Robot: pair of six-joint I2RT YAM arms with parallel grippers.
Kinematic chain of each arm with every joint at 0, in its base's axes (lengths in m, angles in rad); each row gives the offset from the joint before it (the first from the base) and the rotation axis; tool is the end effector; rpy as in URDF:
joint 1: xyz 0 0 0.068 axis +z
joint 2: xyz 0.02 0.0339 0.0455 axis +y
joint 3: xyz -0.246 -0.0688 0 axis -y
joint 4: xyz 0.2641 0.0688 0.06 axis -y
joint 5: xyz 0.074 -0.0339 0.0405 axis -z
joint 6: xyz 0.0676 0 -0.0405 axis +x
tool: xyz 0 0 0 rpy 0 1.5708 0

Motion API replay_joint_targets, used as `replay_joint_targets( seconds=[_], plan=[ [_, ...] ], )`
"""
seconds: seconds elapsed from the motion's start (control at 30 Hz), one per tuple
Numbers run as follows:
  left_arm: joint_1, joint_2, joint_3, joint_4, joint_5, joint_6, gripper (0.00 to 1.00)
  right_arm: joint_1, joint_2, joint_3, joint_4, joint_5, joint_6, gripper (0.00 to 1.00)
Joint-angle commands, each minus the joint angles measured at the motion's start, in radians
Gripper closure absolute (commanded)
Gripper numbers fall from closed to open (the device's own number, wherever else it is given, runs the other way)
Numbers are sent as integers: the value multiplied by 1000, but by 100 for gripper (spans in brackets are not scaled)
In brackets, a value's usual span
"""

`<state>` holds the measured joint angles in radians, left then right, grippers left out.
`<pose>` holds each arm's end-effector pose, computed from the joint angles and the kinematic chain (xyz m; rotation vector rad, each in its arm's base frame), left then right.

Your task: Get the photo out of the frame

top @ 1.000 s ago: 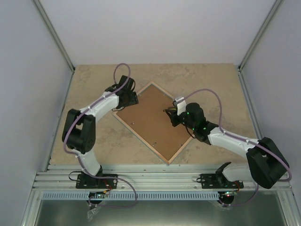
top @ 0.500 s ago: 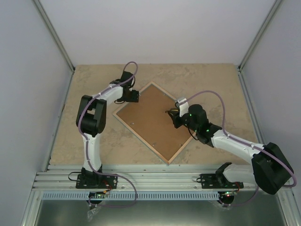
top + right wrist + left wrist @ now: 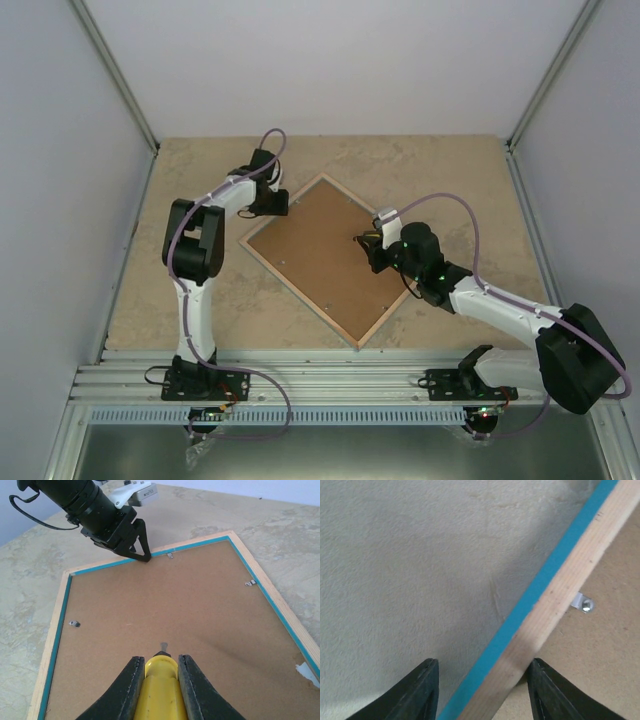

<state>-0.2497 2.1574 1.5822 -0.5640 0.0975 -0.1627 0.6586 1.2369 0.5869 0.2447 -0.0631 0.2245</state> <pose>0.4533 -0.1224 0.0967 0.1478 2.7240 -0.2527 0.2473 0.1967 0.1781 -0.4785 1.9739 0.6299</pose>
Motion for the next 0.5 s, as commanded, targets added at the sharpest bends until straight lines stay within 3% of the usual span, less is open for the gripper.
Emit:
replay_joint_targets(
  seconds=[0.0, 0.23, 0.47],
  plan=[
    [0, -23, -23, -21, 11, -7, 53, -3, -11, 2, 5, 7, 1, 100],
    [0, -85, -116, -24, 24, -64, 72, -3, -19, 1, 7, -1, 5, 100],
    [-2, -179, -234, -18, 35, -164, 79, -2, -25, 0, 14, -25, 14, 100]
  ],
)
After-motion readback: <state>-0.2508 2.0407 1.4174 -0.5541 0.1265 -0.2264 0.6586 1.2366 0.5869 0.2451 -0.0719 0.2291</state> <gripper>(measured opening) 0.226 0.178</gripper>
